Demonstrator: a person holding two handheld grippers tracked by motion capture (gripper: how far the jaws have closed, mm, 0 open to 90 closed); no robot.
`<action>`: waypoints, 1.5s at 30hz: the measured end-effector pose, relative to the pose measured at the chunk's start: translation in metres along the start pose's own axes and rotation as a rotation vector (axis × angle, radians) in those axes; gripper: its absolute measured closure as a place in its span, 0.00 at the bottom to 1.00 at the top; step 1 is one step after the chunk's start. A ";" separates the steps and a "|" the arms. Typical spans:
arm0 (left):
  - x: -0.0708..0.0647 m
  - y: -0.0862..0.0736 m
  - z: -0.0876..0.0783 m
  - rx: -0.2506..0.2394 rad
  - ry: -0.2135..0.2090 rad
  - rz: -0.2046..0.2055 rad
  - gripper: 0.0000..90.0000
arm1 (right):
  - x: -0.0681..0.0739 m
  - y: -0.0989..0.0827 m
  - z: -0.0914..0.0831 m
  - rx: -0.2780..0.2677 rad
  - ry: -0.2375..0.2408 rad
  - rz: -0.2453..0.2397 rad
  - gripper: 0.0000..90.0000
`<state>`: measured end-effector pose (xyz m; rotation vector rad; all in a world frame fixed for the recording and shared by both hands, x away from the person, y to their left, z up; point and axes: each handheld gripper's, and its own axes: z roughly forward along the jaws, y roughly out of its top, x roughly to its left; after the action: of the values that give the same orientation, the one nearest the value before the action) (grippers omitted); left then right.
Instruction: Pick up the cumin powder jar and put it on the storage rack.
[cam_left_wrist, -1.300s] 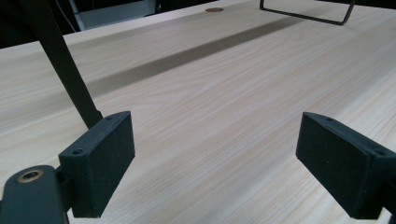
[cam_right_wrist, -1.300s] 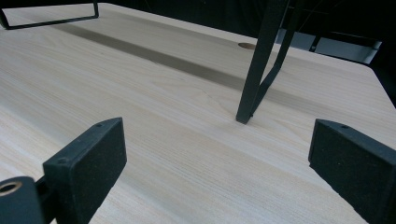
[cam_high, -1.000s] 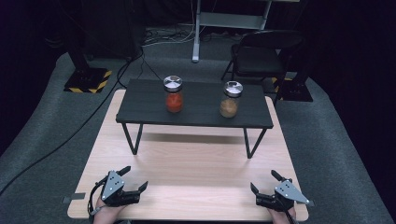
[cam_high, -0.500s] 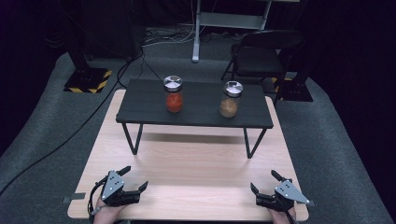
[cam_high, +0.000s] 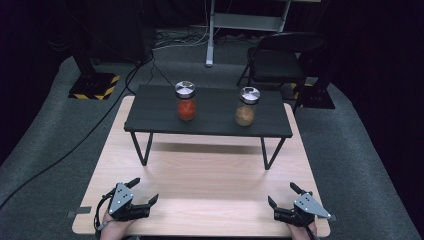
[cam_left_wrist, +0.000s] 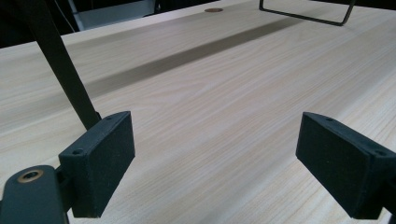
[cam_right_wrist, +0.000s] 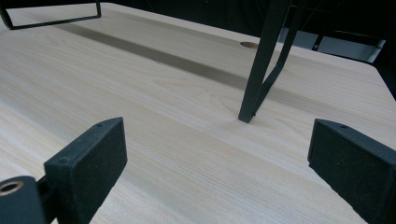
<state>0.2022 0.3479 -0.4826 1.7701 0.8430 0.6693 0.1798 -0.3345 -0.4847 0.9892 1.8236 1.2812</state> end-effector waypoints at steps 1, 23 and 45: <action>0.000 0.000 0.000 0.000 -0.001 0.000 0.13 | 0.000 0.000 0.000 -0.001 0.001 0.002 0.04; -0.001 0.001 0.001 0.004 0.003 0.001 0.13 | 0.001 0.000 0.000 0.002 -0.003 -0.007 0.05; -0.003 0.000 0.001 -0.001 0.011 0.006 0.13 | -0.001 0.000 0.001 0.001 0.002 0.012 0.06</action>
<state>0.2013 0.3454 -0.4829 1.7699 0.8452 0.6836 0.1810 -0.3353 -0.4844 1.0004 1.8226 1.2895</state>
